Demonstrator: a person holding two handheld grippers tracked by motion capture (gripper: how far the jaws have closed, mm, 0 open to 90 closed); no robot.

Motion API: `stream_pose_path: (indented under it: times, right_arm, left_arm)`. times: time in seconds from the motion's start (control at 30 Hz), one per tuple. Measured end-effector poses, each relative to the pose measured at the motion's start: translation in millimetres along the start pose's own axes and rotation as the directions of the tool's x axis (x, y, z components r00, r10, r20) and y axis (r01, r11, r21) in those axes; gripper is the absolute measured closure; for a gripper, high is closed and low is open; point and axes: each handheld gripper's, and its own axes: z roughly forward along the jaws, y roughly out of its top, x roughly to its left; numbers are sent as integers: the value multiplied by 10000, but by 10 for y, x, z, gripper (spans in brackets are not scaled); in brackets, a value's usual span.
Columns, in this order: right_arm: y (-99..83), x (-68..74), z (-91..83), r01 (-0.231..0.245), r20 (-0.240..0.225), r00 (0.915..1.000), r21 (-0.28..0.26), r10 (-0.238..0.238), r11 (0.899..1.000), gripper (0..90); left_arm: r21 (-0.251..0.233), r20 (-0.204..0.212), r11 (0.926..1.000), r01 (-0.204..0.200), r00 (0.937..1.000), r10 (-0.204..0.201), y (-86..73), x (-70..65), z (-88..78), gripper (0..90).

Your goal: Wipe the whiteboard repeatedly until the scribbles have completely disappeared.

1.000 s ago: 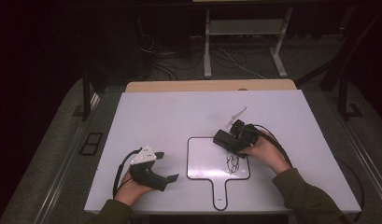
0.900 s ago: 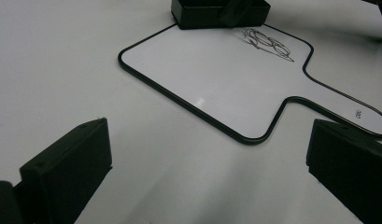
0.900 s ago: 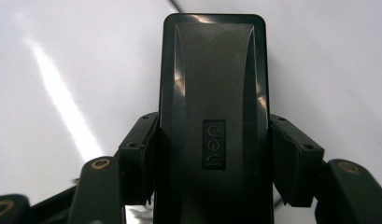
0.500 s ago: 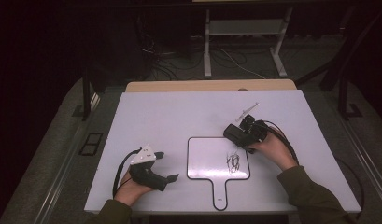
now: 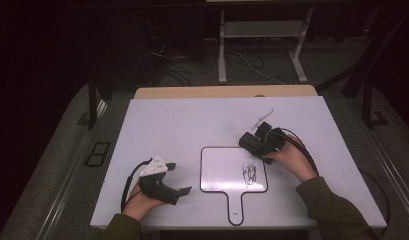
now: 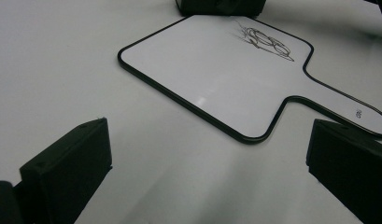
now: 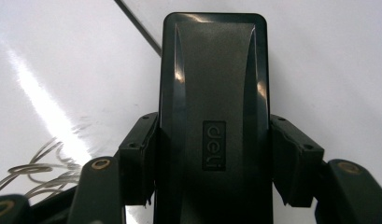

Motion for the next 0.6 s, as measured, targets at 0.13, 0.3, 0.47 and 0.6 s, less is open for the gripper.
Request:
stream_pose_path:
  times: [0.13,0.3,0.47,0.6]
  right_arm:
    - [12,52,2,76,23,10000,118,-77,9999,387]
    - [24,182,-3,654,-405,9971,215,-645,9976,387]
    - [3,106,-20,364,-74,9993,298,-362,9989,387]
    - [-38,39,-32,70,36,10000,230,-71,9997,387]
  left_arm:
    - [7,11,10000,-2,10000,2,0,-1,2,0]
    - [-5,6,10000,-8,10000,8,0,0,-3,0]
    - [-76,5,10000,29,10000,-29,-1,-3,-8,0]
    - [-25,5,10000,24,10000,-24,-1,1,-4,0]
